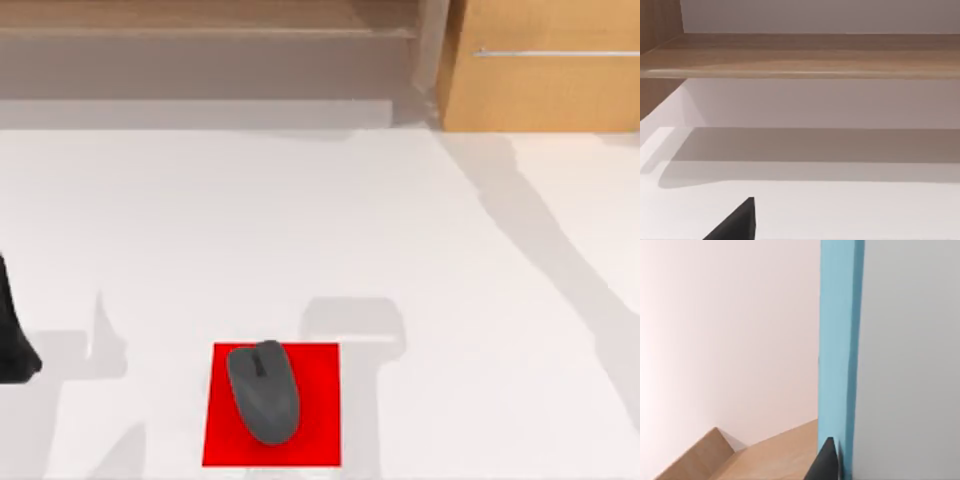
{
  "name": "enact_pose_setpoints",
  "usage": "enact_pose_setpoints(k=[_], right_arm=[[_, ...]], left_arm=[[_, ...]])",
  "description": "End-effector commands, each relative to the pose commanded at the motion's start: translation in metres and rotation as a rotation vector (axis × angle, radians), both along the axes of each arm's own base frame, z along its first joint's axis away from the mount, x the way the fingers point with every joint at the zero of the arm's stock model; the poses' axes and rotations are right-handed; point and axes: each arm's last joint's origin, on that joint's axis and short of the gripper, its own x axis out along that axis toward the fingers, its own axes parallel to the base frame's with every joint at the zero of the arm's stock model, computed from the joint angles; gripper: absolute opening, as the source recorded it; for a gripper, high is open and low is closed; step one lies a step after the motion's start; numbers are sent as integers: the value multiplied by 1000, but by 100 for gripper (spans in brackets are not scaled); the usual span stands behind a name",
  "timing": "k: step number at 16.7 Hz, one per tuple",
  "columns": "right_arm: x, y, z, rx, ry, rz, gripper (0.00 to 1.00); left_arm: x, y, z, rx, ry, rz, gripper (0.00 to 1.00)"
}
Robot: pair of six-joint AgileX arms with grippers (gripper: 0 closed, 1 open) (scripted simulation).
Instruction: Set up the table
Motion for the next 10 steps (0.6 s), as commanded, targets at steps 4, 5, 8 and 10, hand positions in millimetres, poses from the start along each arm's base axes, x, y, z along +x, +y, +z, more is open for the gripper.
enact_pose_setpoints(k=[4, 5, 8, 10], right_arm=[[-12, -102, -4, 137, 45, -123, 0], [-14, -126, -12, 169, 71, -164, 0], [-19, -193, -50, 281, 178, -303, 0], [-24, -234, -81, 371, 255, -398, 0]], left_arm=[[0, 0, 0, 0, 0, 0, 100], [0, 0, 0, 0, 0, 0, 100], [0, 0, 0, 0, 0, 0, 100], [0, 0, 0, 0, 0, 0, 100]])
